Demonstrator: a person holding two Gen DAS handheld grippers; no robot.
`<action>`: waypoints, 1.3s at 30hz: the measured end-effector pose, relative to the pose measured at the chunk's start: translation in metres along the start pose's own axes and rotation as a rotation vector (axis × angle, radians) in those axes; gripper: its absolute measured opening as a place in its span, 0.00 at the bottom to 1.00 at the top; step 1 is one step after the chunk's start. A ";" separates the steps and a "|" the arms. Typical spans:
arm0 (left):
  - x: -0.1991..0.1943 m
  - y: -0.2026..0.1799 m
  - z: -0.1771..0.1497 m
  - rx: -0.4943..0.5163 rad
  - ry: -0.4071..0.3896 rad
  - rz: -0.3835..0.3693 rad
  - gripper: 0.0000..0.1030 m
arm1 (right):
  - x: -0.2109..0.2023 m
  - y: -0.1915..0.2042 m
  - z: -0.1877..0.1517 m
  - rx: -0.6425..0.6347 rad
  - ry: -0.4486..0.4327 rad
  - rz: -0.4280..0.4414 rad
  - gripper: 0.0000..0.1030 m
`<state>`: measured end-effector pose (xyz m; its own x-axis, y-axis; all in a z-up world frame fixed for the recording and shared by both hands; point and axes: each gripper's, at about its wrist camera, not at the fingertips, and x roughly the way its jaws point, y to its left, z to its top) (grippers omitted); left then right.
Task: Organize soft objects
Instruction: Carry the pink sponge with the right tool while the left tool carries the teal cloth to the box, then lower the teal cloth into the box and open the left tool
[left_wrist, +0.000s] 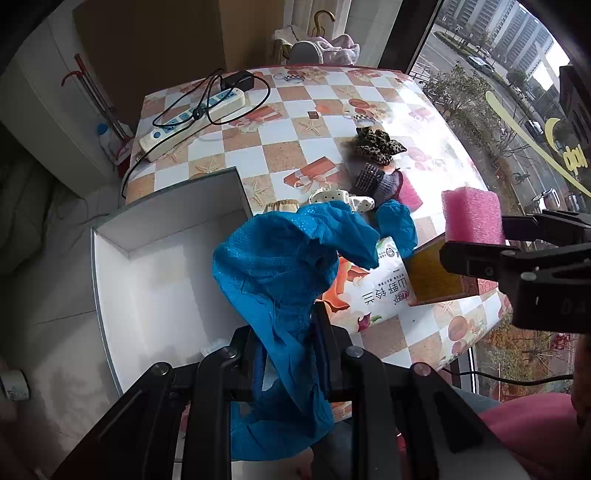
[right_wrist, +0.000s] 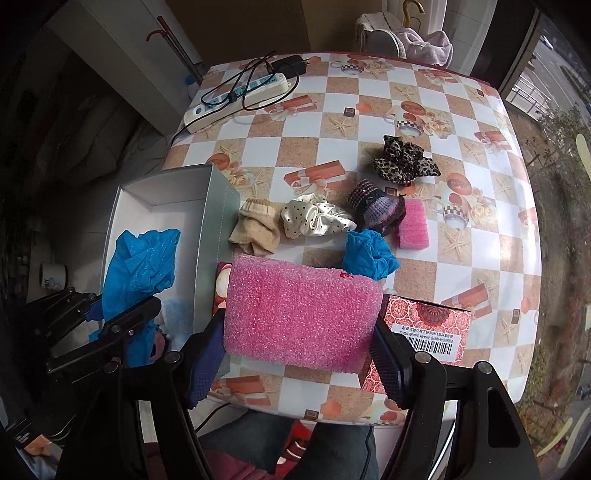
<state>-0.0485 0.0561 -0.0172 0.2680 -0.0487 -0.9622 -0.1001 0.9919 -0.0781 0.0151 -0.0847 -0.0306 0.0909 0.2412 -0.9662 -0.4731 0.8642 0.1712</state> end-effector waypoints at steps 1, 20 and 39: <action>0.000 0.000 0.001 0.004 0.000 0.001 0.24 | 0.000 -0.001 0.000 0.005 -0.001 -0.002 0.71; -0.004 0.013 0.006 0.026 -0.024 -0.009 0.24 | 0.003 0.003 0.002 0.046 0.007 -0.021 0.71; -0.005 0.053 -0.012 -0.114 -0.028 0.019 0.24 | 0.019 0.045 0.013 -0.086 0.056 -0.028 0.71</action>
<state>-0.0670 0.1078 -0.0202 0.2919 -0.0249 -0.9561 -0.2134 0.9728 -0.0905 0.0066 -0.0358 -0.0386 0.0577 0.1903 -0.9800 -0.5446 0.8288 0.1288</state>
